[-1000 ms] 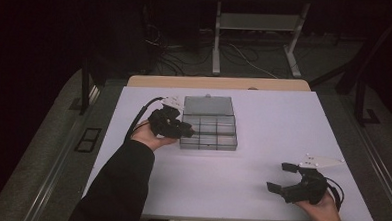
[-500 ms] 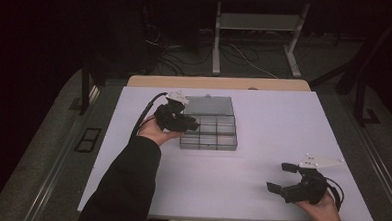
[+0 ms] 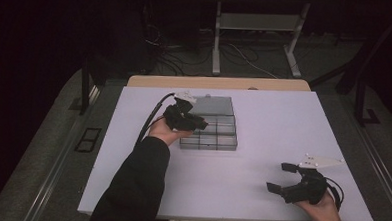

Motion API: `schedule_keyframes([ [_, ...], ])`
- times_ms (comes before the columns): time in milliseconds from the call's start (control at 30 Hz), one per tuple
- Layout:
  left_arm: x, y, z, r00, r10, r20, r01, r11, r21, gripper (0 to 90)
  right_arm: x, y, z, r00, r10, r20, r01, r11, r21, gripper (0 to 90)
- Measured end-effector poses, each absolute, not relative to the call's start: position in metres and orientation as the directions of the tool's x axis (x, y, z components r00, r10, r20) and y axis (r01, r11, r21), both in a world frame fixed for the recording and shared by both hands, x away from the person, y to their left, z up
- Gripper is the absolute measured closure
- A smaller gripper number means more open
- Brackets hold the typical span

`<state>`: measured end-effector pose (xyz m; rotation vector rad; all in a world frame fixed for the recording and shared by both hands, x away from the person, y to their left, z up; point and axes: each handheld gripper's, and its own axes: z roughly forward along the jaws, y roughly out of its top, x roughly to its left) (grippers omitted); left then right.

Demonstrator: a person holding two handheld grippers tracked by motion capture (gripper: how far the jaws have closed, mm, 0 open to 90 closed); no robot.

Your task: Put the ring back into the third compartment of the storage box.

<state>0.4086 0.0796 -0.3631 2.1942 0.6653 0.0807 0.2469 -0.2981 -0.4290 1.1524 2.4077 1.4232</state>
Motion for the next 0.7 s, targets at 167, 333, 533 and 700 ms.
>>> schedule_keyframes([
  [167, 0.41, 0.07, -0.364, 0.865, 0.477, -0.158, 0.429, -0.536, 0.728, 68.0, 0.247, -0.298, -0.429, -0.704, 0.658, 0.266, 0.551, 0.27, 0.79, 0.4],
  [333, 0.413, 0.061, -0.365, 0.866, 0.472, -0.166, 0.43, -0.534, 0.728, 68.0, 0.247, -0.298, -0.429, -0.706, 0.657, 0.266, 0.55, 0.27, 0.791, 0.4],
  [533, 0.417, 0.05, -0.371, 0.871, 0.46, -0.173, 0.428, -0.535, 0.728, 68.0, 0.246, -0.297, -0.429, -0.708, 0.654, 0.266, 0.549, 0.272, 0.791, 0.4],
  [700, 0.419, 0.043, -0.377, 0.874, 0.45, -0.18, 0.429, -0.545, 0.721, 67.9, 0.246, -0.298, -0.428, -0.709, 0.653, 0.266, 0.548, 0.272, 0.791, 0.4],
])
